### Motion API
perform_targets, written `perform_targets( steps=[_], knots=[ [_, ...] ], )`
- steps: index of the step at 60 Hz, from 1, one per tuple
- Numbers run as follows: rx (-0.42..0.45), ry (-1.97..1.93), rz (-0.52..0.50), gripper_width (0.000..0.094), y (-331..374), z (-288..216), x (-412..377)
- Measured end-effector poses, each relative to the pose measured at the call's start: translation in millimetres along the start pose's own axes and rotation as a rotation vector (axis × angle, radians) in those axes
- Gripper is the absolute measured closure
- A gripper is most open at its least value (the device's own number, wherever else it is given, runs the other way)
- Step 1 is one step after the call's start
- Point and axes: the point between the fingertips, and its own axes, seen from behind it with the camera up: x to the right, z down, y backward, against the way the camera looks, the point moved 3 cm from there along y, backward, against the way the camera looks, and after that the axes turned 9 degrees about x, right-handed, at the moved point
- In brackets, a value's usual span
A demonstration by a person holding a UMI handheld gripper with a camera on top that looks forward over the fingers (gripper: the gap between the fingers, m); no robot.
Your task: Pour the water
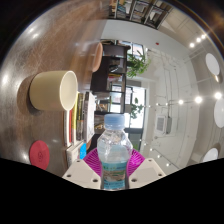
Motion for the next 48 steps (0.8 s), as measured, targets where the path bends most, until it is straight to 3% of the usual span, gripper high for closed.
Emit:
perform_targets(
  steps=[18, 31, 38, 48],
  knots=[
    [0.132, 0.521, -0.001, 0.0663, -42, -46, -17],
    [0.148, 0.639, 0.005, 0.0662, -53, -47, -26],
    [0.134, 0.532, 0.022, 0.0660, -53, -41, -15],
    [0.061, 0.016, 0.076, 0.0651, -47, -12, 27]
  ],
)
